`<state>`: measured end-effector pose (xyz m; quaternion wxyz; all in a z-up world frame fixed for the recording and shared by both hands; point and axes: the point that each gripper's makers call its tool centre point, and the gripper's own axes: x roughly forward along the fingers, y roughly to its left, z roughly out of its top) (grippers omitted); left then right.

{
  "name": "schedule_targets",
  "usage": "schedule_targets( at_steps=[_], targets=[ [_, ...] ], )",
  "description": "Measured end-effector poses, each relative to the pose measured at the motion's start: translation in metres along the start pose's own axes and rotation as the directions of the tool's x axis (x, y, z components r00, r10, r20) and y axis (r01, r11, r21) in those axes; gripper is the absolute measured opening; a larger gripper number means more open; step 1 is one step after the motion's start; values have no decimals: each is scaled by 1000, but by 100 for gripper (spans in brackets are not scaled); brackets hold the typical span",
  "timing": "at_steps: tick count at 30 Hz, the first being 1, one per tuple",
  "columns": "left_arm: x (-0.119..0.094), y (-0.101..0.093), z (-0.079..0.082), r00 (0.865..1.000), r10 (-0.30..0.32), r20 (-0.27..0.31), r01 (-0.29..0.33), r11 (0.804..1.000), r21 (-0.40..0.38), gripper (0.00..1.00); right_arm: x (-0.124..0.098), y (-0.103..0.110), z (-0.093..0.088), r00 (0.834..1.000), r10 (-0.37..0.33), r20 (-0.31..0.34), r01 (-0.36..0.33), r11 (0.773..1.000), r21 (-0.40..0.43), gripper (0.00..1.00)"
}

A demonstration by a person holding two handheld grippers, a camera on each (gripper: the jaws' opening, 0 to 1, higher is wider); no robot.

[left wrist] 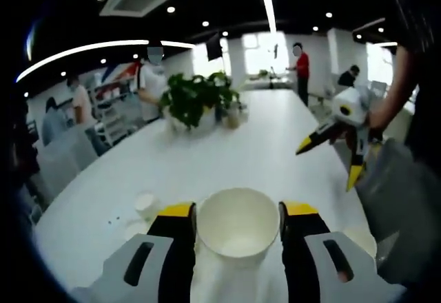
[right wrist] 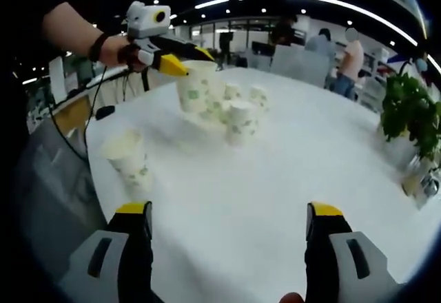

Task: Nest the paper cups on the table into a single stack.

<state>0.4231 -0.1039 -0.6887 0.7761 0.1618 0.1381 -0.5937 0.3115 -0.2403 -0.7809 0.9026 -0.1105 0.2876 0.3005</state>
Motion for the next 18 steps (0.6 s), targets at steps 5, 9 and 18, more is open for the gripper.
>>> schedule_targets(
  at_steps=[5,9,18],
  targets=[
    [-6,-10,4,1000,-2,3,2,1000,8,47,-2,1,1,1000,1,5,-1,1000,0,91],
    [-10,-19,11,999,-12,35,12,1000,-1,47,-3,0,0,1000,1,5,-1,1000,0,90],
    [-24,-33,21,999,-8,36,7,1000,24,47,-6,2,-8,1000,-1,4,1,1000,28,90]
  ],
)
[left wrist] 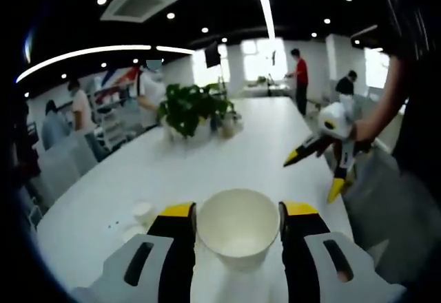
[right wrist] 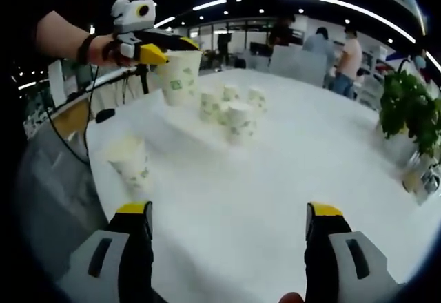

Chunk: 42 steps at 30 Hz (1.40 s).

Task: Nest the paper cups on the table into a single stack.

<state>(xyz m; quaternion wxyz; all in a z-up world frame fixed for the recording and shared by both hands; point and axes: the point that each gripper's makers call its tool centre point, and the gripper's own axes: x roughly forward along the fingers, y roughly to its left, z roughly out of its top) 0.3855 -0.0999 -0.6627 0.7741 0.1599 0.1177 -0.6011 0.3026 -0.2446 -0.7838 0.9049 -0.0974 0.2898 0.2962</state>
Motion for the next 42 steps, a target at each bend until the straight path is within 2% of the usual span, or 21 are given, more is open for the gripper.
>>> schedule_targets(
  at_steps=[6,10,17,20,28,33,36,42],
  targets=[
    [-11,-13,5,1000,-12,6,12,1000,-8,46,-5,-5,2,999,-25,23,24,999,44,91],
    [-14,-20,14,1000,-9,30,9,1000,-16,45,-6,-6,1,999,-27,24,25,998,60,91],
    [-14,-34,21,999,-19,38,20,1000,-21,45,-7,-3,2,999,-17,37,15,998,56,94],
    [-16,-39,20,999,-13,48,14,1000,-9,45,-8,-3,2,999,-18,30,17,999,37,94],
    [-21,-49,14,999,-15,35,18,998,-68,45,-8,-2,9,999,-13,37,13,1000,23,96],
    [-25,-52,14,999,-14,42,16,998,-55,45,-6,-1,11,999,-12,39,11,1000,21,97],
    [-27,-53,10,999,-20,32,22,997,-78,45,-7,0,15,999,-11,39,10,1000,18,98],
    [-28,-57,4,999,-27,24,29,996,-90,45,-4,-1,11,999,-17,37,16,1000,26,100]
  ],
)
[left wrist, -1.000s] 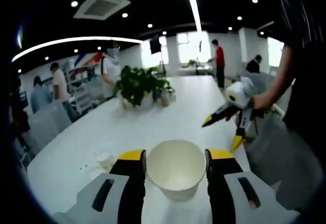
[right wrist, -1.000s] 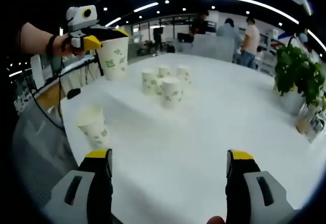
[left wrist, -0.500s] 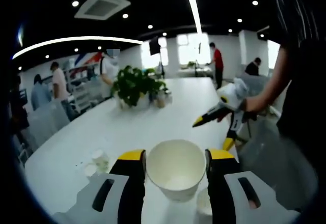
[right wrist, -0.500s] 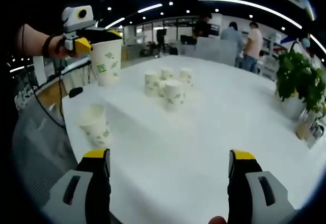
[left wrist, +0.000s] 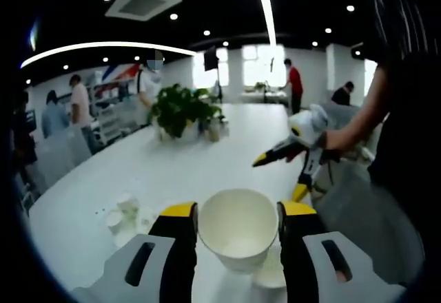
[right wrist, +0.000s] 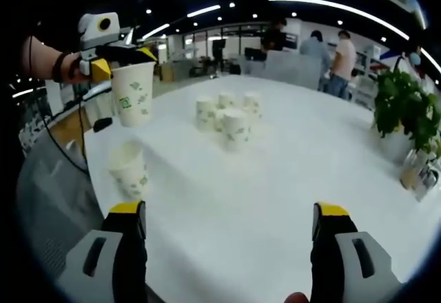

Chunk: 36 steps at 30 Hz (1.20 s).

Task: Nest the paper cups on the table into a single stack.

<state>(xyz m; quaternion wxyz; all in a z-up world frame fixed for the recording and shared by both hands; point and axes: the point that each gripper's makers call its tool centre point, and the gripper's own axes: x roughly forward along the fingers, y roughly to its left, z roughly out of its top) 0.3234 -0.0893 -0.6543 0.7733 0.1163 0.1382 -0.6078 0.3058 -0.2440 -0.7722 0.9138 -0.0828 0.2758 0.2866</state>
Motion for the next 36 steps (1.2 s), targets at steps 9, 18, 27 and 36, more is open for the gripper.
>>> schedule_targets(
  at_steps=[9,18,27,36],
  targets=[
    [3,-11,-8,1000,-7,-1,7,1000,-21,46,-3,2,-8,1000,-1,-13,1,1000,15,100],
    [7,-22,-18,1000,-24,-11,24,999,-38,45,-7,3,-13,1000,-9,-15,9,1000,17,100],
    [9,-32,-28,999,-29,-15,28,998,-54,45,-9,1,-17,1000,-12,-20,12,1000,25,100],
    [11,-37,-39,999,-36,-27,34,997,-68,45,-10,2,-16,1000,-9,-26,10,1000,23,100]
  ],
)
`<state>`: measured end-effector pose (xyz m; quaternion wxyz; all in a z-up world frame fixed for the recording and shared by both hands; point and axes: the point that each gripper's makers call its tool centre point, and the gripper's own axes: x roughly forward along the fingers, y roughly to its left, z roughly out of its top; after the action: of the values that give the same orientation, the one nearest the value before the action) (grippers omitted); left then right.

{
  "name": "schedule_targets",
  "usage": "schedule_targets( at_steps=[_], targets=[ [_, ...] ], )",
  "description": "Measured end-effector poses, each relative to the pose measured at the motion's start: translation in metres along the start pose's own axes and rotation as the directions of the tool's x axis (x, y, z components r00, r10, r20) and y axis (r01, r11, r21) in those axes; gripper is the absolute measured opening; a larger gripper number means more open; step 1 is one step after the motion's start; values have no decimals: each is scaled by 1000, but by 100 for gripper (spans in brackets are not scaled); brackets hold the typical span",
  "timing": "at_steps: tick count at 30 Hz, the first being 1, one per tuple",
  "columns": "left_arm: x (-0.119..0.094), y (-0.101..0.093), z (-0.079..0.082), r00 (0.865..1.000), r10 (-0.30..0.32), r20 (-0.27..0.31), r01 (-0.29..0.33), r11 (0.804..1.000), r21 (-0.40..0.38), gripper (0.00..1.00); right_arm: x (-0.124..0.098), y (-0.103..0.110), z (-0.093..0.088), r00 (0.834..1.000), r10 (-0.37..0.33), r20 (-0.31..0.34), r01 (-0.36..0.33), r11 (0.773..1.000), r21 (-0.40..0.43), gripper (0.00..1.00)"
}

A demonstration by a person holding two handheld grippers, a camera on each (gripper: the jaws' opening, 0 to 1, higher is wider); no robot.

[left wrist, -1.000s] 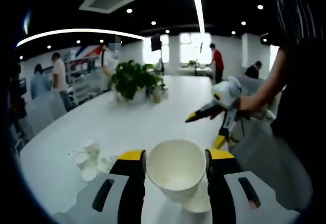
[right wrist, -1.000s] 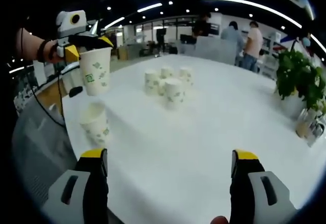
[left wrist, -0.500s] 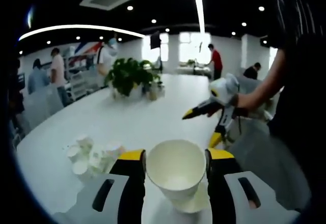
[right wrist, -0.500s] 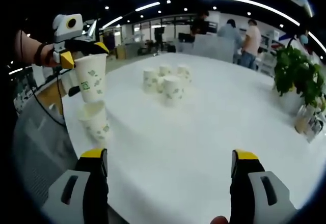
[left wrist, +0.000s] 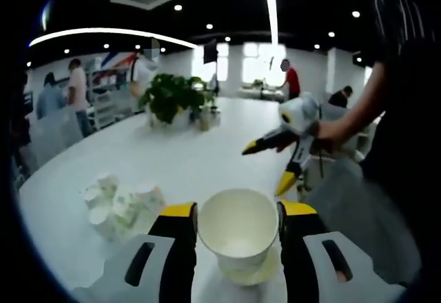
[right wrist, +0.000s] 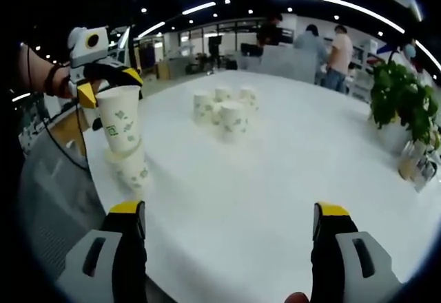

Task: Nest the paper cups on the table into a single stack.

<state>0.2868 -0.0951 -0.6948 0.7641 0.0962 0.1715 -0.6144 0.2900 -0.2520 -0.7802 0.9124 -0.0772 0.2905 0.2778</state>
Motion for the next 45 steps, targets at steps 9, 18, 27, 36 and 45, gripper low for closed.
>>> schedule_targets(
  at_steps=[9,18,27,36,45],
  targets=[
    [3,-1,-12,1000,12,1,-12,1000,-25,46,-2,2,-4,1000,4,-10,-4,1000,4,100],
    [7,-4,-24,1000,10,-8,-11,999,-40,46,-4,3,-7,1000,5,-17,-5,1000,7,100],
    [9,-3,-31,1000,8,-17,-9,999,-50,46,-5,5,-9,1000,13,-27,-13,1000,-3,99],
    [10,-4,-38,1000,9,-21,-11,998,-62,47,-5,5,-8,999,16,-31,-16,1000,-4,99],
    [11,-5,-42,1000,6,-26,-7,998,-58,48,-6,4,-9,999,19,-42,-19,1000,3,98]
  ],
)
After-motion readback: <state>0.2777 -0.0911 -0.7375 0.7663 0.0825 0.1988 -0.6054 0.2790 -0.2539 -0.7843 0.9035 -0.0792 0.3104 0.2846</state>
